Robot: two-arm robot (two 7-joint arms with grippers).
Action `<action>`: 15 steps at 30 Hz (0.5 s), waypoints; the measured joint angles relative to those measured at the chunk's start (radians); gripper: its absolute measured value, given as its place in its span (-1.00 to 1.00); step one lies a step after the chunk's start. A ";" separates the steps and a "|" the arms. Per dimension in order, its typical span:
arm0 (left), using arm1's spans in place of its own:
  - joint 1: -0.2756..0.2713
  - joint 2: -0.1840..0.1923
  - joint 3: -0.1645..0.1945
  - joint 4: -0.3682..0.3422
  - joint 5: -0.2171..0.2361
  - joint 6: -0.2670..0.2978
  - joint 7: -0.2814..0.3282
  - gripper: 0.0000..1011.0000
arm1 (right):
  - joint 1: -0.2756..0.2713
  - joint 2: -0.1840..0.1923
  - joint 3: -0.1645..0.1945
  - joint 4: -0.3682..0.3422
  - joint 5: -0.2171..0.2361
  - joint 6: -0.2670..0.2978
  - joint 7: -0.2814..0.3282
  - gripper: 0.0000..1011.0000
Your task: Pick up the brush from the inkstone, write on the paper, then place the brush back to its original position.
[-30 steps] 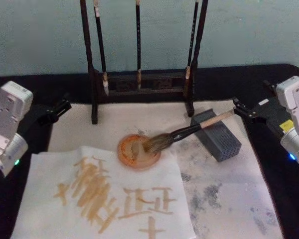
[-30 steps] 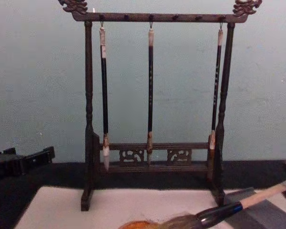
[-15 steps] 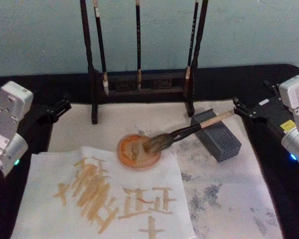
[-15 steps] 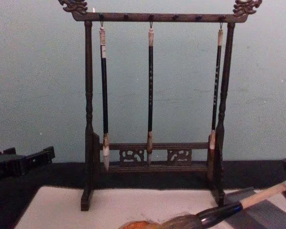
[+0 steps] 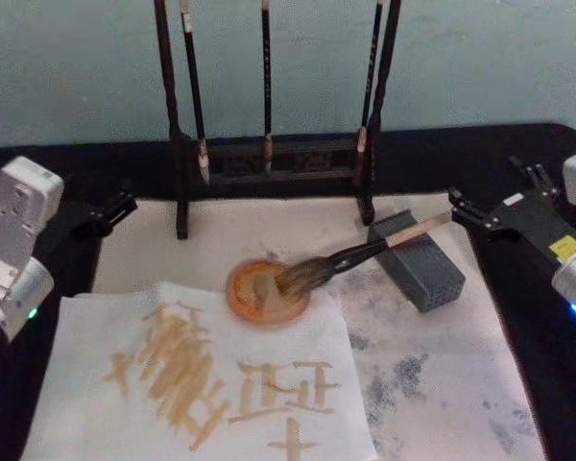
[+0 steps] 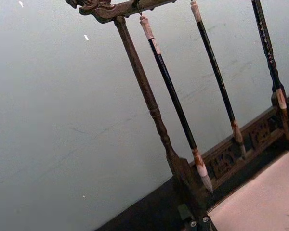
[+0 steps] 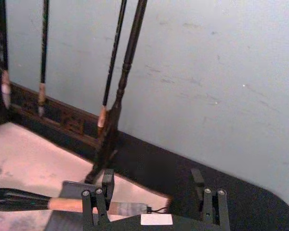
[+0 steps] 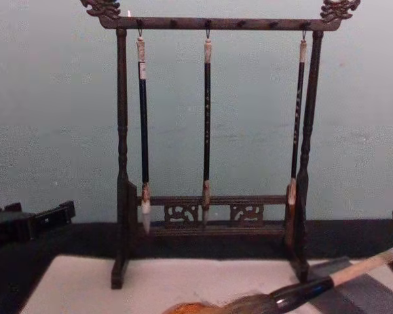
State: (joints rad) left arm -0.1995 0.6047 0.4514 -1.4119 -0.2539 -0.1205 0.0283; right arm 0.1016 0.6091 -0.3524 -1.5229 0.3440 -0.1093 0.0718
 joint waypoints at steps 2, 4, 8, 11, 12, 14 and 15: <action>0.000 0.000 0.000 0.000 0.000 0.000 0.000 0.98 | -0.014 0.003 0.009 -0.015 0.010 0.002 0.008 0.99; 0.000 0.000 0.000 0.000 0.000 0.000 0.000 0.98 | -0.035 0.004 0.021 -0.035 0.024 0.006 0.014 0.99; 0.000 0.000 0.000 0.000 0.000 0.000 0.000 0.98 | -0.064 0.004 0.045 -0.060 0.067 0.018 0.042 0.99; 0.000 0.000 0.000 0.000 0.000 0.000 0.000 0.98 | -0.085 0.005 0.061 -0.073 0.101 0.027 0.069 0.99; 0.000 0.000 0.000 0.000 0.000 0.000 0.000 0.98 | -0.096 0.004 0.069 -0.078 0.119 0.030 0.084 0.99; 0.000 0.000 0.000 0.000 0.000 0.000 0.000 0.98 | -0.107 0.002 0.078 -0.083 0.136 0.034 0.097 0.99; 0.000 0.000 0.000 0.000 0.000 0.000 0.000 0.98 | -0.115 0.000 0.086 -0.086 0.150 0.036 0.108 0.99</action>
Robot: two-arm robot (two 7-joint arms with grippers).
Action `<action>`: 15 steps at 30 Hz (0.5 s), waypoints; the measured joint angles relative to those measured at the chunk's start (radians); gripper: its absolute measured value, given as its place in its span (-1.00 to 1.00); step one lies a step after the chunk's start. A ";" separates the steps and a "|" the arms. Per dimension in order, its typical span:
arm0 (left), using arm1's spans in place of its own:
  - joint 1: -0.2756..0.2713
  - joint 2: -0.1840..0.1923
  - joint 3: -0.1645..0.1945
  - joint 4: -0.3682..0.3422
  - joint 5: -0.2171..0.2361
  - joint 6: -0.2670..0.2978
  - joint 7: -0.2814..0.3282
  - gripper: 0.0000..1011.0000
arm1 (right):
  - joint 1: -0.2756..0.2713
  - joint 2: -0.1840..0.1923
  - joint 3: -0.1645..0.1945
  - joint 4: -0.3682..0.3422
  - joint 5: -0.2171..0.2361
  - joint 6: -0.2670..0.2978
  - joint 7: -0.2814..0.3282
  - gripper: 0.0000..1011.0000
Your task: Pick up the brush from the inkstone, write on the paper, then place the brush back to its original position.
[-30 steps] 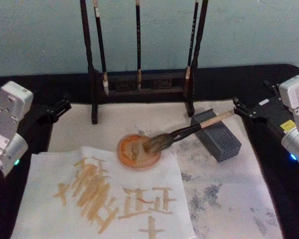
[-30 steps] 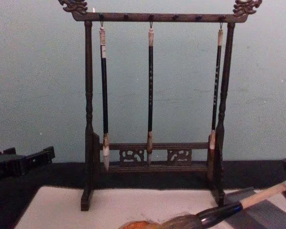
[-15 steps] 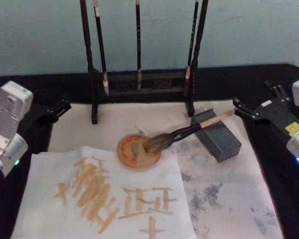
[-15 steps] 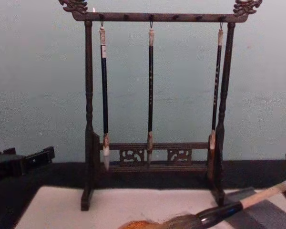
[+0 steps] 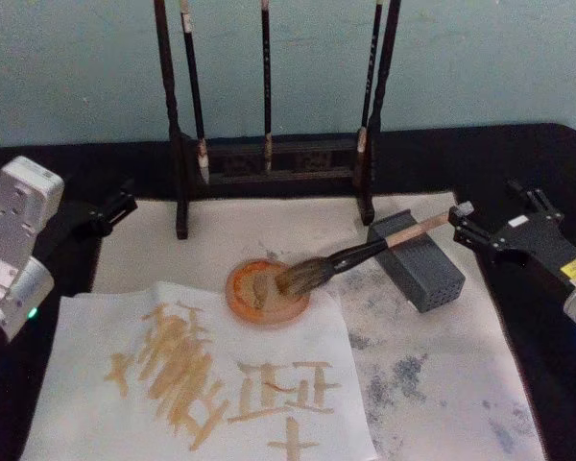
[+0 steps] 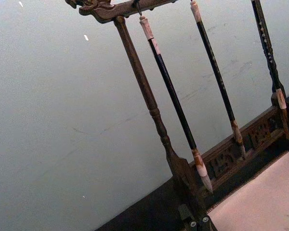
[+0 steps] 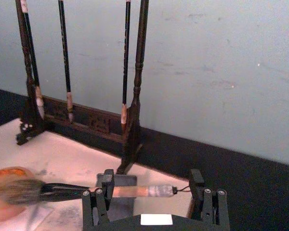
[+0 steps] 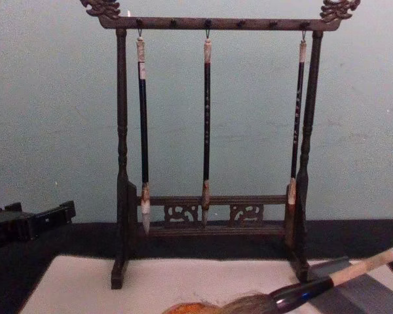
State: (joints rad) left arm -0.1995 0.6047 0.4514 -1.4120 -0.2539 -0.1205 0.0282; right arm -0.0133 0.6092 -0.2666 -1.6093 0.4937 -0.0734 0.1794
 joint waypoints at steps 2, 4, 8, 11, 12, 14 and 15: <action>0.000 0.000 0.000 0.000 0.000 0.000 0.000 0.98 | -0.009 -0.003 0.009 -0.003 0.018 0.004 0.012 0.99; 0.000 0.000 0.000 0.000 0.000 0.000 0.000 0.98 | -0.016 -0.007 0.019 -0.004 0.038 0.008 0.026 0.99; 0.000 0.000 0.000 0.000 0.000 0.000 0.000 0.98 | -0.027 -0.026 0.048 0.004 0.113 0.032 0.080 0.99; 0.000 0.000 0.000 0.000 0.000 0.000 0.000 0.98 | -0.027 -0.039 0.064 0.018 0.164 0.053 0.113 0.99; 0.000 0.000 0.000 0.000 0.000 0.000 0.000 0.98 | -0.025 -0.049 0.076 0.028 0.199 0.069 0.135 0.99; 0.000 0.000 0.000 0.000 0.000 0.000 0.000 0.98 | -0.021 -0.060 0.087 0.042 0.237 0.089 0.157 0.99; 0.000 0.000 0.000 0.000 0.000 0.000 0.000 0.98 | -0.017 -0.068 0.097 0.054 0.269 0.108 0.174 0.99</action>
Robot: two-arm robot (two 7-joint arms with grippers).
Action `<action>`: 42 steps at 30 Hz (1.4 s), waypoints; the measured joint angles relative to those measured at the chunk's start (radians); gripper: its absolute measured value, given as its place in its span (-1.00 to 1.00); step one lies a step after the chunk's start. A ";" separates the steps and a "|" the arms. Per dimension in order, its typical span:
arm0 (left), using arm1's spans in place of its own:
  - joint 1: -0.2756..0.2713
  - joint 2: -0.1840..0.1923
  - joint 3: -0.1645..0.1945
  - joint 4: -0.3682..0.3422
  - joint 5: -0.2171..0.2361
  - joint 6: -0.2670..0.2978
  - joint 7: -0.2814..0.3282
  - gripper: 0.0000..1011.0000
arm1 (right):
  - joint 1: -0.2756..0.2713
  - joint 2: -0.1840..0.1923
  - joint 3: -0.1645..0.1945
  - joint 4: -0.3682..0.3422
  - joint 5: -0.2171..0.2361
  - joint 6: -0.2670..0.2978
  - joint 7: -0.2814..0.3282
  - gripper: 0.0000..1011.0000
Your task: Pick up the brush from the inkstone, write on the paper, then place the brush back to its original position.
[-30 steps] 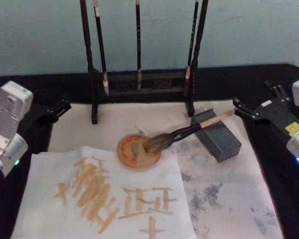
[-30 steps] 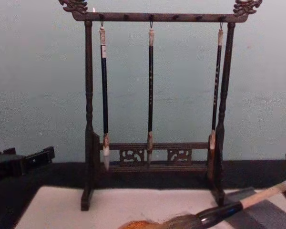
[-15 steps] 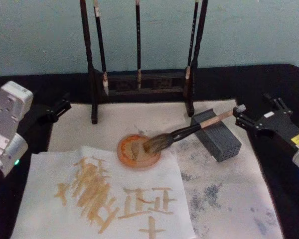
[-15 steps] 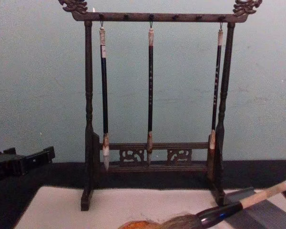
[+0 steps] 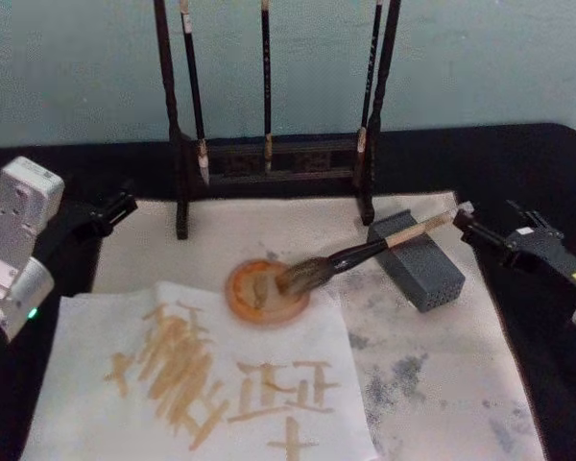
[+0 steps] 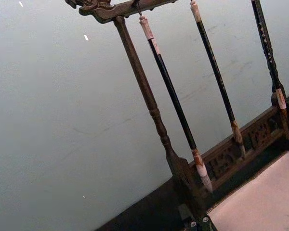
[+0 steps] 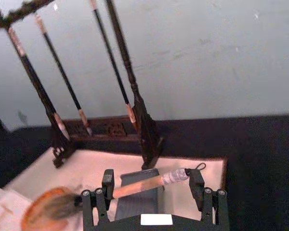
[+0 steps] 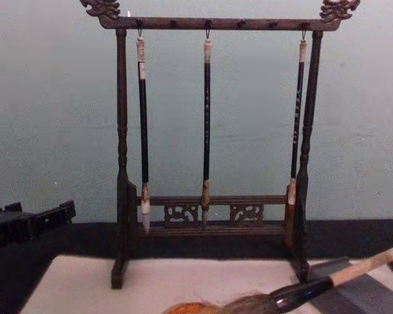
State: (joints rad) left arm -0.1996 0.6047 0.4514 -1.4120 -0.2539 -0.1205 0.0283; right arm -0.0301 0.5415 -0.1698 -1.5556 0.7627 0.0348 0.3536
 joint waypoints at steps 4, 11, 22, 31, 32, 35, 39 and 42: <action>0.000 0.000 0.000 0.000 0.000 0.000 0.000 0.98 | 0.014 -0.016 0.018 0.032 0.089 0.050 0.034 0.99; 0.000 0.000 0.000 0.000 0.000 0.000 0.000 0.98 | 0.037 -0.040 0.042 0.084 0.248 0.140 0.069 0.99; 0.000 0.000 0.000 0.000 0.000 0.000 0.000 0.98 | 0.056 -0.062 0.062 0.096 0.399 0.228 0.027 0.99; 0.000 0.000 0.000 0.000 0.000 0.000 0.000 0.98 | 0.074 -0.073 0.060 0.119 0.478 0.271 -0.012 0.99; 0.000 0.000 0.000 0.000 0.000 0.000 0.000 0.98 | 0.075 -0.073 0.059 0.122 0.483 0.274 -0.015 0.99; 0.000 0.000 0.000 0.000 0.000 0.000 0.000 0.98 | 0.081 -0.075 0.053 0.133 0.503 0.284 -0.026 0.99; 0.000 0.000 0.000 0.000 0.000 0.000 0.000 0.98 | 0.086 -0.074 0.045 0.144 0.523 0.290 -0.040 0.99; 0.000 0.000 0.000 0.000 0.000 0.000 0.000 0.98 | 0.087 -0.072 0.039 0.148 0.533 0.291 -0.047 0.99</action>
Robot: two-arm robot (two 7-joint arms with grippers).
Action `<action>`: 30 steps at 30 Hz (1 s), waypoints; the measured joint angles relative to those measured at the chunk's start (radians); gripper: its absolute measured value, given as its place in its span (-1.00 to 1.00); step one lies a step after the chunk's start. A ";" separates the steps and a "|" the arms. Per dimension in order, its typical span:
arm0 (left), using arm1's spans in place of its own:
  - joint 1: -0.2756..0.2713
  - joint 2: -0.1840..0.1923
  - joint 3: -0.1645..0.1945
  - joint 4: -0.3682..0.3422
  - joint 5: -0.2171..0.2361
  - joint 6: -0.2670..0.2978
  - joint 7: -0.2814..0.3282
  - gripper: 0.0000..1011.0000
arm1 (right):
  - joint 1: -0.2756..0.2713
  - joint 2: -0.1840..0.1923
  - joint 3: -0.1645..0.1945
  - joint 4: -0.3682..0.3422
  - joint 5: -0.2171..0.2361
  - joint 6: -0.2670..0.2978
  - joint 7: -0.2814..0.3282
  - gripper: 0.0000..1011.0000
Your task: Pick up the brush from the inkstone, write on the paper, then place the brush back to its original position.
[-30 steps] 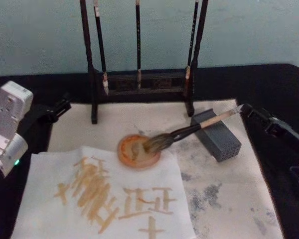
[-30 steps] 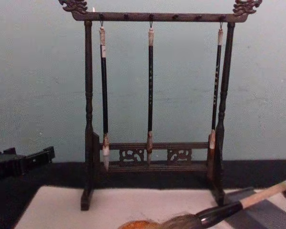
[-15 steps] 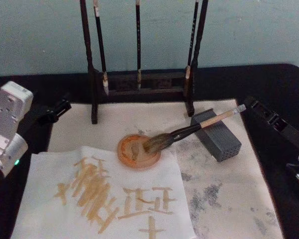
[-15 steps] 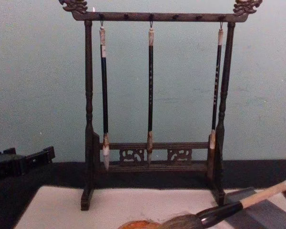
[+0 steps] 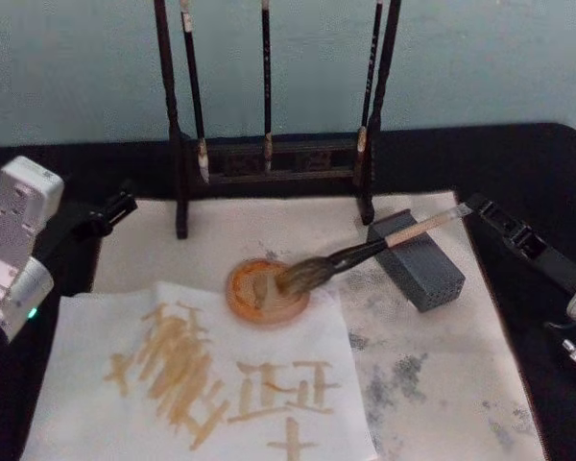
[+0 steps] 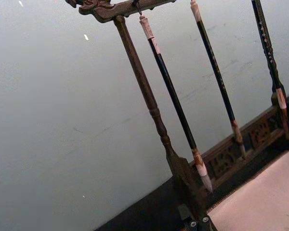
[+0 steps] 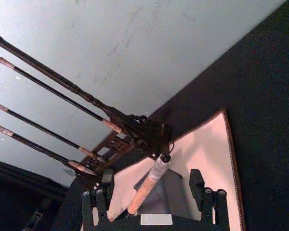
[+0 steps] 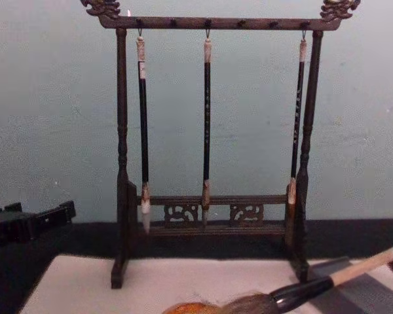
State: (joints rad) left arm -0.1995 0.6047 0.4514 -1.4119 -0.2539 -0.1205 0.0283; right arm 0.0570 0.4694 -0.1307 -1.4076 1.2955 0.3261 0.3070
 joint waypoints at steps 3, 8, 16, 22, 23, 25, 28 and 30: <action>0.000 0.000 0.000 0.000 0.000 0.000 0.000 0.98 | 0.005 0.001 -0.007 0.007 0.011 0.002 -0.005 0.99; 0.000 0.000 0.000 0.000 0.000 0.000 0.000 0.98 | 0.019 0.001 -0.017 0.021 0.025 0.008 -0.009 0.99; 0.000 0.000 0.000 0.000 0.000 0.000 0.000 0.98 | 0.057 -0.003 -0.044 0.058 0.051 0.017 -0.018 0.99; 0.000 0.000 0.000 0.000 0.000 0.000 0.000 0.98 | 0.086 -0.006 -0.063 0.088 0.066 0.018 -0.017 0.99; 0.000 0.000 0.000 0.000 0.000 0.000 0.000 0.98 | 0.092 -0.007 -0.067 0.095 0.070 0.018 -0.015 0.99; 0.000 0.000 0.000 0.000 0.000 0.000 0.000 0.98 | 0.097 -0.008 -0.071 0.102 0.075 0.018 -0.014 0.99; 0.000 0.000 0.000 0.000 0.000 0.000 0.000 0.98 | 0.107 -0.010 -0.081 0.118 0.084 0.017 -0.013 0.99; 0.000 0.000 0.000 0.000 0.000 0.000 0.000 0.98 | 0.114 -0.012 -0.088 0.128 0.091 0.018 -0.009 0.99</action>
State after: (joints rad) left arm -0.1995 0.6047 0.4514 -1.4120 -0.2539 -0.1205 0.0282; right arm 0.1711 0.4573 -0.2186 -1.2794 1.3869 0.3439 0.2982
